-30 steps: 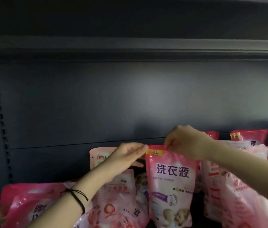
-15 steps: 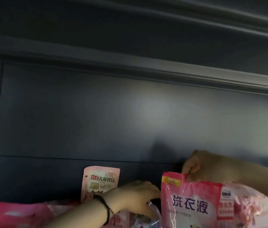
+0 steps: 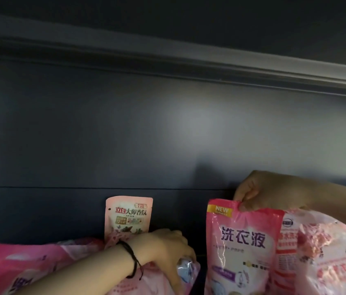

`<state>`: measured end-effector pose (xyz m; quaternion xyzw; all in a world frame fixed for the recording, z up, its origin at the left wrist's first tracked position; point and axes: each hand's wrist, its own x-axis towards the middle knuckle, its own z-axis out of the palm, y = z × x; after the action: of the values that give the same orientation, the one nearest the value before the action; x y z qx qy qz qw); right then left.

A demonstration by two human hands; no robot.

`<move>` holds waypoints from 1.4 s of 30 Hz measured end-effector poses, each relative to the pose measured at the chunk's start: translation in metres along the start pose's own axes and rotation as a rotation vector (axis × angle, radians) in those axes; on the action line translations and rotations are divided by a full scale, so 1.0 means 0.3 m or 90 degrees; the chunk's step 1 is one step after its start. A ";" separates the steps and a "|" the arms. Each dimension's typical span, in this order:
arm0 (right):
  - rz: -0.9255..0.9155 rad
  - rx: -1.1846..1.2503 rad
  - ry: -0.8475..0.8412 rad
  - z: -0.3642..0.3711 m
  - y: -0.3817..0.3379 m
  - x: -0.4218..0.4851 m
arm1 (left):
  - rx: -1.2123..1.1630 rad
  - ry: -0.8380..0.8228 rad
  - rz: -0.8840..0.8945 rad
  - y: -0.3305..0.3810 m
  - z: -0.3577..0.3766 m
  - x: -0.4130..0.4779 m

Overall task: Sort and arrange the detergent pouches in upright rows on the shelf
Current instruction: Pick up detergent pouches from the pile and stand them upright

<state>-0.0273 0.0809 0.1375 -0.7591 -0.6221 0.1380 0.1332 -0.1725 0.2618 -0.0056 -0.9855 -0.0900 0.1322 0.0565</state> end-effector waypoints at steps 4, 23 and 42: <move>-0.003 -0.016 0.031 0.009 -0.004 0.005 | 0.013 -0.011 -0.006 0.018 0.009 -0.036; -0.044 -0.075 0.119 0.033 -0.082 0.167 | -0.225 0.078 -0.086 0.030 0.045 -0.194; -0.060 -0.285 0.072 0.019 -0.115 0.178 | -0.849 0.522 -0.215 0.086 -0.081 -0.049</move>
<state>-0.0508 0.1401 0.1426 -0.7461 -0.6638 -0.0521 0.0025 -0.1756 0.2315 0.0178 -0.7548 -0.2699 -0.3327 -0.4967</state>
